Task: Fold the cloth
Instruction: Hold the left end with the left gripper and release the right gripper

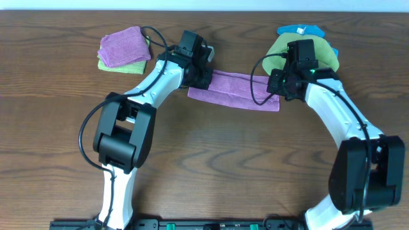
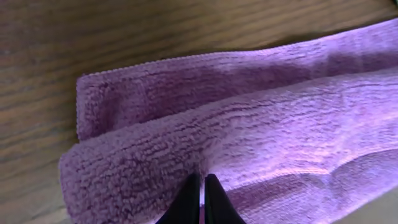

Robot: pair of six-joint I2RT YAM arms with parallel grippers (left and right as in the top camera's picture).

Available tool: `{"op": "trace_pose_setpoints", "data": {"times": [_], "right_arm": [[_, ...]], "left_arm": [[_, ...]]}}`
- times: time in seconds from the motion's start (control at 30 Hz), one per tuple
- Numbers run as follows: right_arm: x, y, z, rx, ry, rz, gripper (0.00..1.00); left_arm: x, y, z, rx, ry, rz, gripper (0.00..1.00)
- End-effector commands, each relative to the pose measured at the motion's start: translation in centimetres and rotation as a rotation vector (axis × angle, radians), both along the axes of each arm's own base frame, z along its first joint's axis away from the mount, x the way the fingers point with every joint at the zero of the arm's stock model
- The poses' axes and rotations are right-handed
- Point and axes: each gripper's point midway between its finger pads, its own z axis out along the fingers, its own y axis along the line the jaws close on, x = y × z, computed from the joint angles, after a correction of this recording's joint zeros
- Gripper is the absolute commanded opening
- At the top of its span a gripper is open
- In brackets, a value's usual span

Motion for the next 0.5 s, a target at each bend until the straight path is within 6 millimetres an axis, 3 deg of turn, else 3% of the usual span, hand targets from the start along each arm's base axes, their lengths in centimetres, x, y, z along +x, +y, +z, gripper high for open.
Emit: {"op": "trace_pose_setpoints", "data": {"times": [0.0,0.33,0.47], "right_arm": [[-0.3,0.5,0.4,-0.021,-0.013,0.033,0.02],[-0.3,0.5,0.4,-0.025,-0.013,0.040,0.02],[-0.3,-0.4,0.4,-0.072,-0.015,0.019,0.02]], "left_arm": [[0.7,0.6,-0.4,0.040,-0.029,-0.003,0.06],[-0.2,0.9,-4.6,0.072,0.054,-0.002,0.06],[-0.7,2.5,-5.3,0.137,0.083,0.023,0.06]]}}
